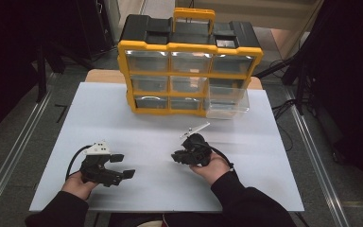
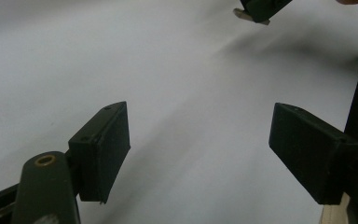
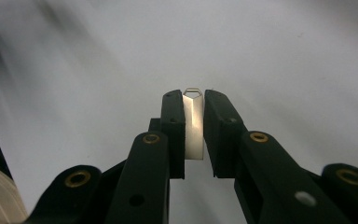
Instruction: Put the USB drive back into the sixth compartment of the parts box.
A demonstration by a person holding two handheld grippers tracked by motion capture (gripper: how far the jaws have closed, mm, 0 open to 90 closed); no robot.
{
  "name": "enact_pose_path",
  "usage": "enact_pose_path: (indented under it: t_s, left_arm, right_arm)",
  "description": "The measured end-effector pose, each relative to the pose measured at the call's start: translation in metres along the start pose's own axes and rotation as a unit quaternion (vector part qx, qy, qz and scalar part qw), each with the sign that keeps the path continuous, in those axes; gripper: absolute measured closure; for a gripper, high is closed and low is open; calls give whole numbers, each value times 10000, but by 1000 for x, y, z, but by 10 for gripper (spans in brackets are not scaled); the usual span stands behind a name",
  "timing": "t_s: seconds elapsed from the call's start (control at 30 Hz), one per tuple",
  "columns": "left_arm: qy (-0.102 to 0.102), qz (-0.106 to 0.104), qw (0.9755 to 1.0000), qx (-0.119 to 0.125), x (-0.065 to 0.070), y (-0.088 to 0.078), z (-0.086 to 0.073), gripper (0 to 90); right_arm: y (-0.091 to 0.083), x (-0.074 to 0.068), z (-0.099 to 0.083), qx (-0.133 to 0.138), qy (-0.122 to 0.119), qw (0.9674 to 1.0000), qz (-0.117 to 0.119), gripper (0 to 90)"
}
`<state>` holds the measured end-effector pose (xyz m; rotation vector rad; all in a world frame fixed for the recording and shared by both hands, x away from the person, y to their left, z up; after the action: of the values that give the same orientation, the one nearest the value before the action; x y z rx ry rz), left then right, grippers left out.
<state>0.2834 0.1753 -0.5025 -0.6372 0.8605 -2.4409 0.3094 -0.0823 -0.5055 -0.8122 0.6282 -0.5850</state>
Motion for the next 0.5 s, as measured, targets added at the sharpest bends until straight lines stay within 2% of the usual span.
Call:
enact_pose_path:
  t_s: [0.13, 0.37, 0.5]
  left_arm:
    - [-5, 9, 10000, 2, 0, 0, 0, 215]
    - [-9, 19, 10000, 32, 0, 0, 0, 215]
    - [-8, 12, 10000, 49, 0, 0, 1, 215]
  right_arm:
    - [-8, 3, 2, 8, 58, 9998, 173, 763]
    - [-18, 7, 3, 18, 133, 9997, 185, 763]
    - [-26, 10, 5, 17, 194, 9993, 313, 763]
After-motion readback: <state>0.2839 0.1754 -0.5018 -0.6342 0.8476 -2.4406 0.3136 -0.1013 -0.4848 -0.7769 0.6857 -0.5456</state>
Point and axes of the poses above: each handheld gripper's, and its own axes: y roughly forward along the jaws, z roughly out of its top, x roughly to its right, the point moved 5 cm from there along y, roughly forward along the jaws, and after that the axes turned 1 degree about -x, right-handed, at the moved point
